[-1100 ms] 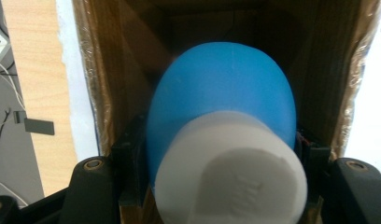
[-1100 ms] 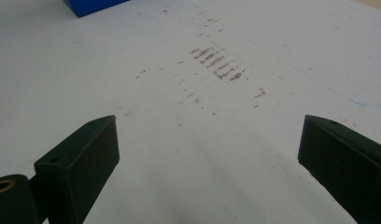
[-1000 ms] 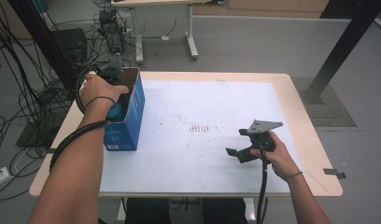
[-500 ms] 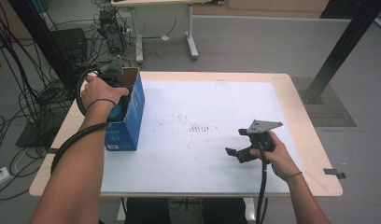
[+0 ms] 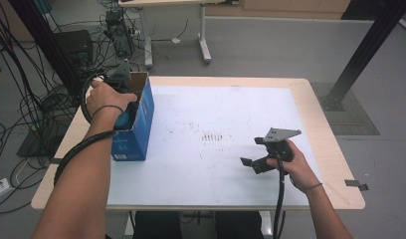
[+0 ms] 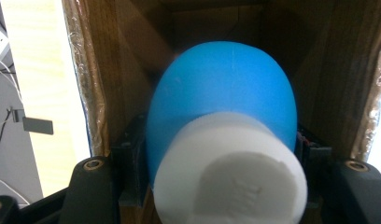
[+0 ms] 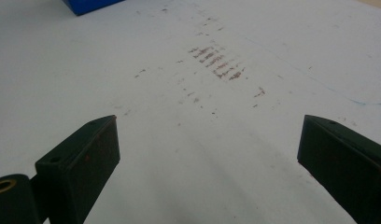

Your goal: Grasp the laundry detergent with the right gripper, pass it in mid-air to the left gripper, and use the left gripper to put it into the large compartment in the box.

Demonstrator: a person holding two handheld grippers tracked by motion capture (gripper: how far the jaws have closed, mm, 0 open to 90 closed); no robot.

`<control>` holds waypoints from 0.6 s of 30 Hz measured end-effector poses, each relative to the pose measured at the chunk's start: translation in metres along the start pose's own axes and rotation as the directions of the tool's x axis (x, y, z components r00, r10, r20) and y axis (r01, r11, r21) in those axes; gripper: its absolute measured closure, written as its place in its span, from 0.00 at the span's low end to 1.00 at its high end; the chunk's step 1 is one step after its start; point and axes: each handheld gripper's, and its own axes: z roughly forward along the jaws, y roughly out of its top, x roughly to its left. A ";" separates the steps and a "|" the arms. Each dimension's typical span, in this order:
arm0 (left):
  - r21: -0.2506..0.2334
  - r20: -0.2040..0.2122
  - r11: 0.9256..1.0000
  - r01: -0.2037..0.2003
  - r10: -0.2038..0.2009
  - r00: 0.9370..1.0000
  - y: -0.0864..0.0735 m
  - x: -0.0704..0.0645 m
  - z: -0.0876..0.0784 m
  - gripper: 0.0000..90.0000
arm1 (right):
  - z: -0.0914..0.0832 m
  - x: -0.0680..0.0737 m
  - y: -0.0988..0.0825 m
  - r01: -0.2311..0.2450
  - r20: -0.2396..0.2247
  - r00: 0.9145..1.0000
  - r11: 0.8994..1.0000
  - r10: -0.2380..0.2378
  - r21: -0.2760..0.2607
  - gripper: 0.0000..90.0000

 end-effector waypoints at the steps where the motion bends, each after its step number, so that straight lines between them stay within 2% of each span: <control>1: -0.003 0.002 1.000 0.001 -0.001 1.000 -0.001 0.001 0.000 0.42 | 0.000 0.000 0.000 0.000 0.000 1.000 1.000 0.000 0.000 0.06; 18: 0.002 0.001 1.000 0.008 -0.008 1.000 -0.001 0.001 0.000 0.42 | 0.001 -0.001 0.001 0.005 -0.003 1.000 1.000 -0.005 -0.001 0.06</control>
